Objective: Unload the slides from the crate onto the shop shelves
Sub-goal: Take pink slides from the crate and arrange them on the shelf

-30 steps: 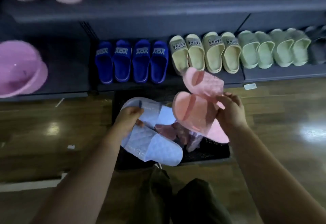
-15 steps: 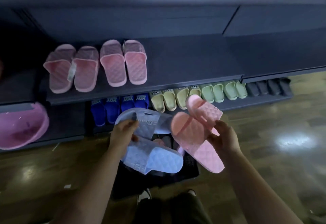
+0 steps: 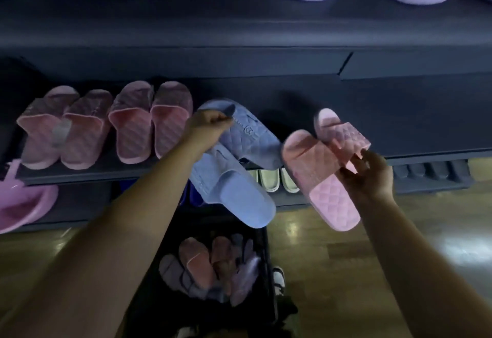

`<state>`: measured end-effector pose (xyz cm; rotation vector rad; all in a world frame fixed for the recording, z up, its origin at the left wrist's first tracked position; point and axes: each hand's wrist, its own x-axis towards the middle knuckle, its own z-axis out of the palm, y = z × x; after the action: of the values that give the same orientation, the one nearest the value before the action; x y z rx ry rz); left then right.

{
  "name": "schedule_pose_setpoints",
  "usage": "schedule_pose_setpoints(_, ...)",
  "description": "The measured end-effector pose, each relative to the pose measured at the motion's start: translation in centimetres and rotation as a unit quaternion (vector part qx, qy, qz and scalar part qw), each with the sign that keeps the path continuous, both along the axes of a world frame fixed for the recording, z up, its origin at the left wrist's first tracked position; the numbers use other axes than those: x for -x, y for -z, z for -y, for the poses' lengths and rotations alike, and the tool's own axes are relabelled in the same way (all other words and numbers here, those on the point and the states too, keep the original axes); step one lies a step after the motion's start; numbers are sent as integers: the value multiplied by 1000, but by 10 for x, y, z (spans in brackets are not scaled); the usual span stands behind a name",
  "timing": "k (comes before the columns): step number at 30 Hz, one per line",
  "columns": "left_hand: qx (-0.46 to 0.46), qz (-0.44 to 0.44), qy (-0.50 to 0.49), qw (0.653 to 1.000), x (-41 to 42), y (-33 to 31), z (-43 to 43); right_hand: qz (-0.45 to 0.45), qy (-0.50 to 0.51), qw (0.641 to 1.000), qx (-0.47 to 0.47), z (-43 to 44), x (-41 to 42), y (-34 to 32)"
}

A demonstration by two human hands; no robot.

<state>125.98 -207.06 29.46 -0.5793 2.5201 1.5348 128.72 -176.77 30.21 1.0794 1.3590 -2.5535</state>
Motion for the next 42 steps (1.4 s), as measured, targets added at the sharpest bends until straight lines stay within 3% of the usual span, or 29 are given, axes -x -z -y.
schedule_pose_setpoints(5, 121, -20, 79, 989, 80, 18, -5, -25, -27, 999, -23, -21, 81, 15)
schedule_pose_setpoints(7, 210, -10, 109, 972, 100, 26, -9, -42, -22, 999, -22, -23, 102, 23)
schedule_pose_setpoints(9, 266, -9, 125, 956, 113, 36, -14, -76, -70, 990, -97, -26, 116, 34)
schedule_pose_setpoints(12, 278, -13, 115, 953, 126, 51, -17, -61, -144, 973, -168, -23, 128, 46)
schedule_pose_setpoints(15, 231, -16, 100, 968, 131, 54, -19, -43, -113, 985, -127, -26, 140, 60)
schedule_pose_setpoints(17, 187, -23, 114, 975, 128, 52, -20, 8, -103, 980, -172, -24, 137, 64)
schedule_pose_setpoints(19, 169, -39, 133, 976, 120, 51, -18, 36, -82, 945, -314, -17, 124, 64)
schedule_pose_setpoints(21, 180, -91, 125, 971, 109, 54, -14, 6, -72, 875, -478, -6, 105, 62)
schedule_pose_setpoints(24, 180, -189, 82, 962, 84, 58, -14, -96, -174, 838, -509, 26, 82, 57)
schedule_pose_setpoints(27, 193, -227, -14, 955, 43, 70, -25, -148, -323, 791, -499, 59, 69, 71)
schedule_pose_setpoints(29, 218, -212, -106, 947, 4, 79, -50, -179, -386, 735, -527, 75, 62, 86)
schedule_pose_setpoints(32, 214, -104, -174, 956, -45, 80, -93, -188, -430, 660, -586, 85, 57, 103)
schedule_pose_setpoints(35, -7, 42, -228, 973, -54, 79, -111, -178, -427, 627, -627, 87, 57, 106)
schedule_pose_setpoints(37, -99, 66, -246, 962, -48, 81, -110, -145, -456, 590, -650, 89, 58, 106)
schedule_pose_setpoints(39, -81, 48, -237, 967, -46, 85, -105, -132, -466, 574, -661, 90, 61, 108)
schedule_pose_setpoints(42, 65, 42, -211, 974, -48, 95, -83, -125, -441, 600, -656, 90, 64, 112)
